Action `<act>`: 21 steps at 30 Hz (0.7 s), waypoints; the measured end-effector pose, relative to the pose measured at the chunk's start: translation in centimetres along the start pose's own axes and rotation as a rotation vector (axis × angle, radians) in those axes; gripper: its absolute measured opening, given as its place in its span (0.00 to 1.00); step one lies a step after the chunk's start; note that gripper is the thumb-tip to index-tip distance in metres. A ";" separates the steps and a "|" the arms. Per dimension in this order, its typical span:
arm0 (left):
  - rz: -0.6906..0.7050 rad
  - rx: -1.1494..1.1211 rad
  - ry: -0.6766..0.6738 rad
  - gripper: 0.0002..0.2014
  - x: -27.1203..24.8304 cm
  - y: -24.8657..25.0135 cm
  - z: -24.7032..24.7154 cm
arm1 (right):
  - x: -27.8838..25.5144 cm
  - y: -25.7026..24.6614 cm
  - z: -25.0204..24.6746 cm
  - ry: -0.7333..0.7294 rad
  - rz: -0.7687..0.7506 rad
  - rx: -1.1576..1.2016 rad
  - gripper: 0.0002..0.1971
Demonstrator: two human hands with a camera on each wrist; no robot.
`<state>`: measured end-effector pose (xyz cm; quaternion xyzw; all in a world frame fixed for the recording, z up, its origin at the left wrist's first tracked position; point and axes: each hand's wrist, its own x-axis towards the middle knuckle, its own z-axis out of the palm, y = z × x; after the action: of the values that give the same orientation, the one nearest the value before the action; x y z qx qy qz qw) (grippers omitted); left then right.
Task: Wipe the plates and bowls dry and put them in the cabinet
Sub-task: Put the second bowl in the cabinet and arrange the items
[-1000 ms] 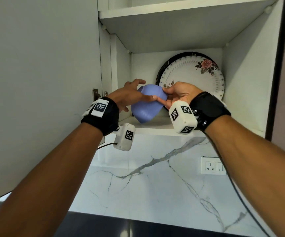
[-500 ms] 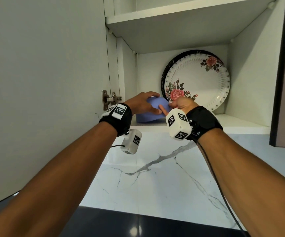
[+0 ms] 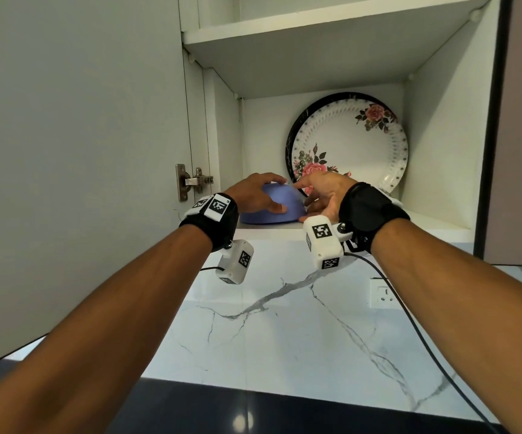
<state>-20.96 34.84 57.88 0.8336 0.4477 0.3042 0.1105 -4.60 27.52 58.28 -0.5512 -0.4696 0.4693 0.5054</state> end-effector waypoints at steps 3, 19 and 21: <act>0.010 -0.002 0.008 0.36 -0.2 0.0 0.3 | -0.7 0.2 0.0 0.012 -0.014 -0.037 0.28; -0.015 -0.409 0.526 0.09 -14.7 0.0 3.6 | -1.4 0.1 1.3 0.016 0.010 0.075 0.29; -0.118 -0.539 0.537 0.05 -17.5 -1.5 5.1 | -1.7 0.3 1.5 0.029 -0.004 0.121 0.28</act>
<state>-26.19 21.94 46.02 0.6379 0.4118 0.6117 0.2219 -6.30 25.95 57.98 -0.5256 -0.4341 0.4877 0.5454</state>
